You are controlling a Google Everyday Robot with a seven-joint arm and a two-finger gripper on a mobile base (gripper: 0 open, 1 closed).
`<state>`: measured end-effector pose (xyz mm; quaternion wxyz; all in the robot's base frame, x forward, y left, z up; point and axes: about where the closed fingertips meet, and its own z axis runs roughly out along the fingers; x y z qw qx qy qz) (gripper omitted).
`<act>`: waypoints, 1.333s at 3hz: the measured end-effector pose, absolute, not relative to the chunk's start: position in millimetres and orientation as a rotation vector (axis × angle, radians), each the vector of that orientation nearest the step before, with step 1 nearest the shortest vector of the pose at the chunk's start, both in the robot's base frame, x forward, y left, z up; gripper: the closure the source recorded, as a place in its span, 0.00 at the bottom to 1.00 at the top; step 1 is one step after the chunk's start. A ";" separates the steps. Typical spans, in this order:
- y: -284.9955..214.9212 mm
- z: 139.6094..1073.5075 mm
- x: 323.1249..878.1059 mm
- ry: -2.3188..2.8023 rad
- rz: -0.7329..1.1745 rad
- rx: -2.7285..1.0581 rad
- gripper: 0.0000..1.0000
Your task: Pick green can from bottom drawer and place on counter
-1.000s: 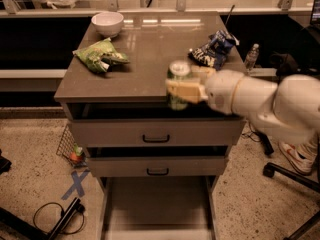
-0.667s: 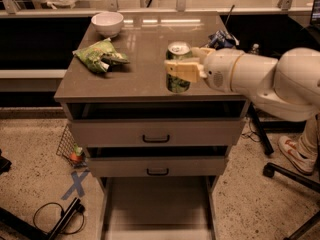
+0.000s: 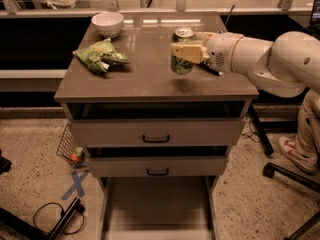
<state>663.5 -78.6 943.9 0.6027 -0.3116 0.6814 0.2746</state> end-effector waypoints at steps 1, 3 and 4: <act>-88.6 925.0 686.8 1.579 0.657 -0.704 1.00; -107.7 873.6 710.5 1.643 0.733 -0.630 0.83; -107.7 876.9 710.5 1.643 0.733 -0.630 0.59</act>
Offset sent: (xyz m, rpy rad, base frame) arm 0.0658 -0.0450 -0.0962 0.0980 0.1310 -0.0223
